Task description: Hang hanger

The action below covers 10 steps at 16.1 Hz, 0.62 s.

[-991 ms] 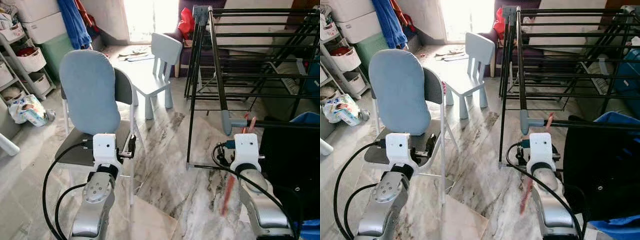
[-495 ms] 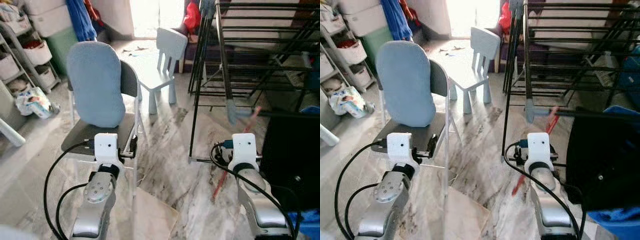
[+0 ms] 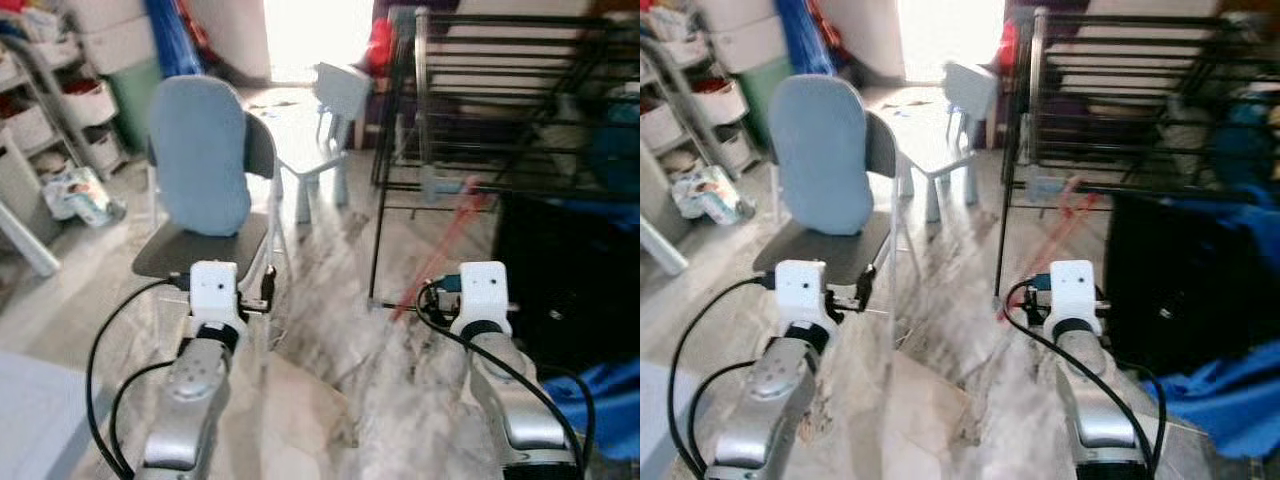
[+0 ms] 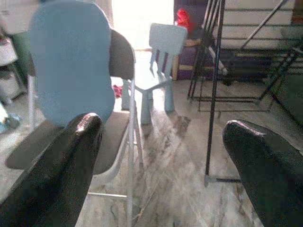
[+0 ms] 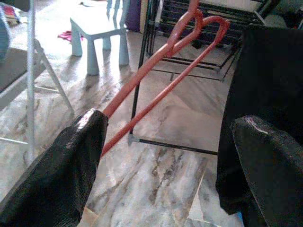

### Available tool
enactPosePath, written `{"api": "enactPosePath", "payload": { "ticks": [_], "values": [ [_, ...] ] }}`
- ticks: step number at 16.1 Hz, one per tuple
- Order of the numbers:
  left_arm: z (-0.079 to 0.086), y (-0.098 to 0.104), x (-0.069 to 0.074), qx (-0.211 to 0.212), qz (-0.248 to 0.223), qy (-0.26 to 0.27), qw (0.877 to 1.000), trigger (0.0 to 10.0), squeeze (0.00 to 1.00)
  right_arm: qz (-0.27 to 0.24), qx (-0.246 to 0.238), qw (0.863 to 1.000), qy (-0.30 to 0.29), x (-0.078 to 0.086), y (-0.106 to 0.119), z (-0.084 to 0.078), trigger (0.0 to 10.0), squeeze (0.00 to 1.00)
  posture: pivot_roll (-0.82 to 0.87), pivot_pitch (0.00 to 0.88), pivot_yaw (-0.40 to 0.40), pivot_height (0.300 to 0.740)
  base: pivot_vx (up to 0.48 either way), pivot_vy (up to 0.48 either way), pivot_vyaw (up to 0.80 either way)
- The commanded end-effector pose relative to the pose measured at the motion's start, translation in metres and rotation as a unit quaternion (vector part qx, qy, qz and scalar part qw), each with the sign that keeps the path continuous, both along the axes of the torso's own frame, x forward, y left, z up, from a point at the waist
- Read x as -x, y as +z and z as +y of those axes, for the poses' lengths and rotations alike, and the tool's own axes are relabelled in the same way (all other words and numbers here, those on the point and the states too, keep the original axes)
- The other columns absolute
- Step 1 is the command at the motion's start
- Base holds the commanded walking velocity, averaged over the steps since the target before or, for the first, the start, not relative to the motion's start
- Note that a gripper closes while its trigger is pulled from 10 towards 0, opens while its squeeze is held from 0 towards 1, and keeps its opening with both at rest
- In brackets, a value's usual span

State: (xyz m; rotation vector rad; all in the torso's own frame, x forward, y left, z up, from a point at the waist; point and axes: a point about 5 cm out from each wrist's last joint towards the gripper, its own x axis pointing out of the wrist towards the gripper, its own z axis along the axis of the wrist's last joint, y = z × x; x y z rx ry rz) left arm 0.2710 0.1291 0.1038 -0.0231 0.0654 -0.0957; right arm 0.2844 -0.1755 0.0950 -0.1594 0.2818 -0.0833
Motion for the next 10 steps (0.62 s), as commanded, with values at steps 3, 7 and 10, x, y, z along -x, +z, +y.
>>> {"api": "enactPosePath", "payload": {
  "ticks": [3, 7, 10],
  "values": [
    [0.002, 0.0017, -0.0001, -0.006, -0.001, 0.006, 1.0, 10.0, 0.0, -0.006, -0.003, 1.0, 0.0, -0.0053, 0.0025, 0.0004, 10.0, 0.0, -0.09, 0.0, 0.054, 0.74, -0.257, 0.0, 0.0],
    [0.0015, 0.0026, -0.0008, -0.008, -0.001, 0.002, 1.0, 10.0, 0.0, -0.005, -0.008, 1.0, -0.001, -0.004, 0.0004, 0.0021, 10.0, 0.0, -0.09, 0.0, 0.063, 0.74, -0.257, 0.0, 0.0],
    [-0.001, 0.0031, -0.0016, -0.008, -0.001, -0.001, 1.0, 10.0, 0.0, -0.004, -0.011, 1.0, 0.01, -0.0031, 0.0006, 0.0065, 10.0, 0.0, -0.09, 0.0, 0.064, 0.74, -0.257, 0.0, 0.0]
  ]
}}
